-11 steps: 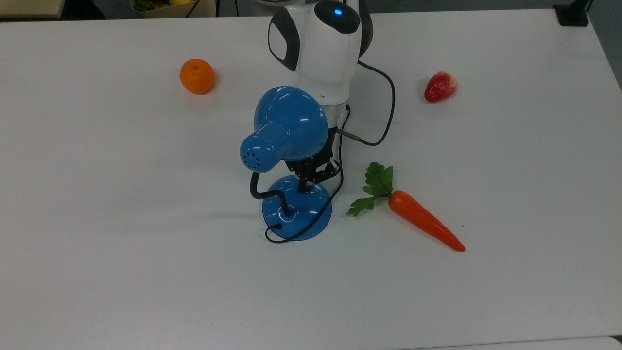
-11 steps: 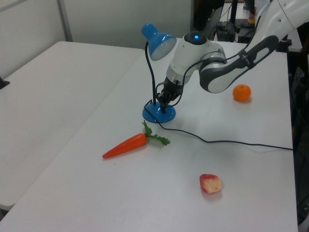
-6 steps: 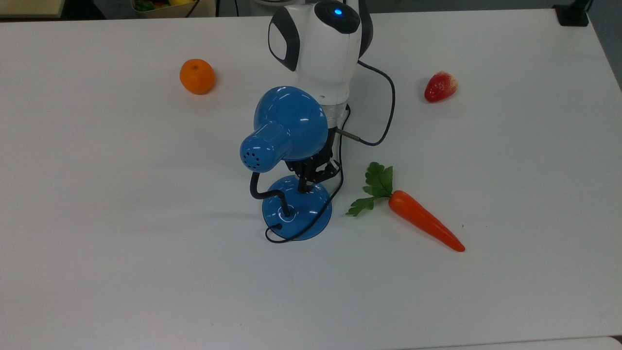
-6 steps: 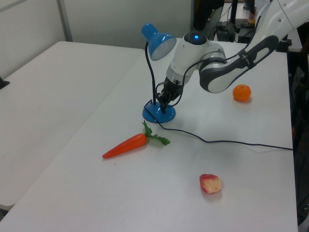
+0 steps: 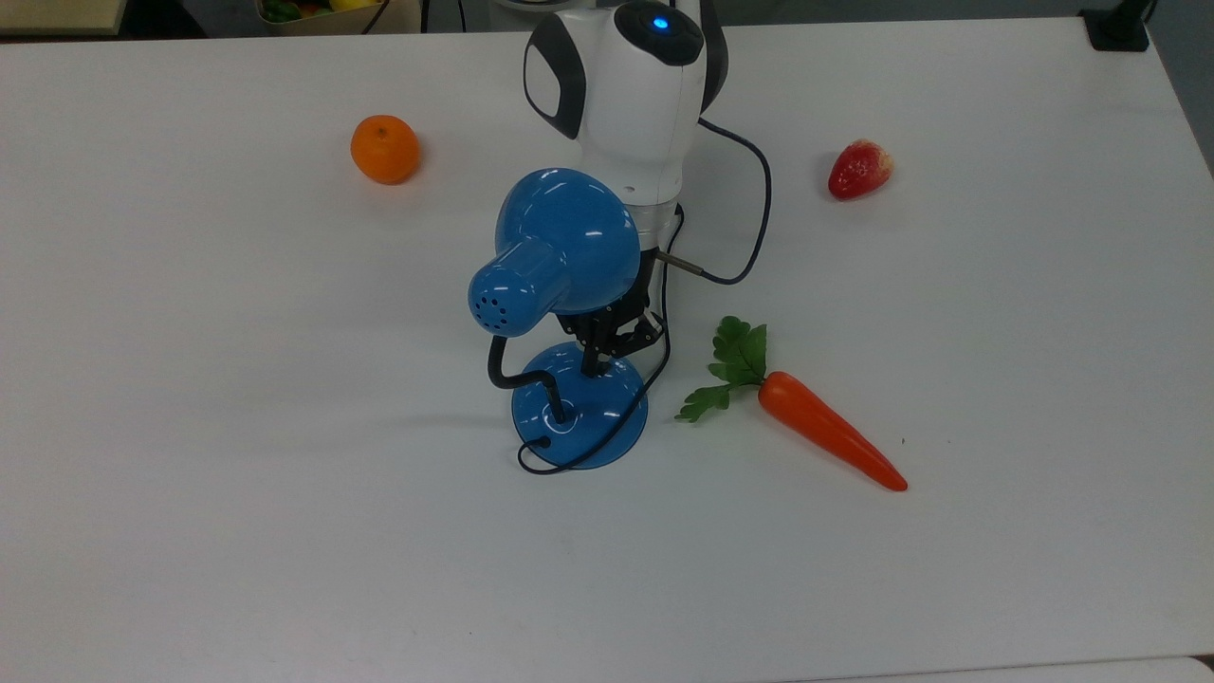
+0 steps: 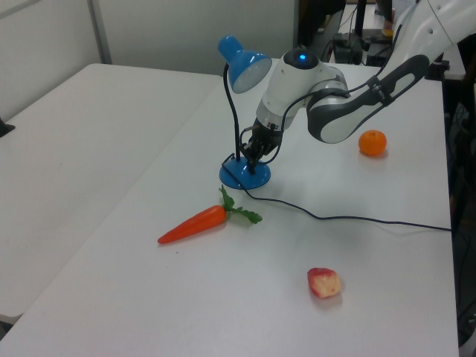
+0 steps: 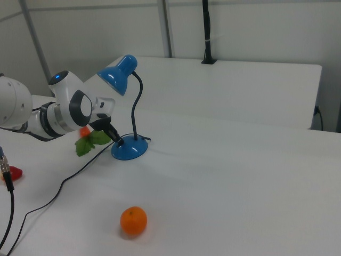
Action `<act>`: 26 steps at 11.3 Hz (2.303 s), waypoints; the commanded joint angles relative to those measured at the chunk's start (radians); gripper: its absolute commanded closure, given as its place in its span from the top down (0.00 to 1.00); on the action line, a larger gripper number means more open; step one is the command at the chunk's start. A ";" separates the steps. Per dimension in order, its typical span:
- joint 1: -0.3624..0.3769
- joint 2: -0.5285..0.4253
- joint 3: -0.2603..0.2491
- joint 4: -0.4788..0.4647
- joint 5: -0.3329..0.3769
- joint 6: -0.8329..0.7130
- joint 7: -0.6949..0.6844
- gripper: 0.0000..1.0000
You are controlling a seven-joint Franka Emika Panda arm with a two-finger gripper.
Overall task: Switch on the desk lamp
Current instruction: 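Press down on the switch on the blue lamp base with the gripper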
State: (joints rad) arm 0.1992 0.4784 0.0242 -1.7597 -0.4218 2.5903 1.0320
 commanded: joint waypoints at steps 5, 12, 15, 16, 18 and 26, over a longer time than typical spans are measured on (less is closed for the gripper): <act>0.016 0.022 -0.006 0.006 -0.048 -0.032 0.022 0.00; 0.011 -0.029 -0.006 0.000 -0.045 -0.042 0.028 0.00; 0.016 -0.030 -0.006 -0.003 -0.043 -0.044 0.028 0.00; 0.017 -0.030 -0.006 -0.003 -0.043 -0.044 0.028 0.00; 0.026 -0.023 -0.006 -0.003 -0.043 -0.044 0.026 0.00; 0.034 0.003 -0.006 0.006 -0.046 -0.038 0.025 0.00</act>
State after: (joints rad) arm 0.2146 0.4800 0.0258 -1.7586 -0.4638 2.5891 1.0427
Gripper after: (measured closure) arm 0.991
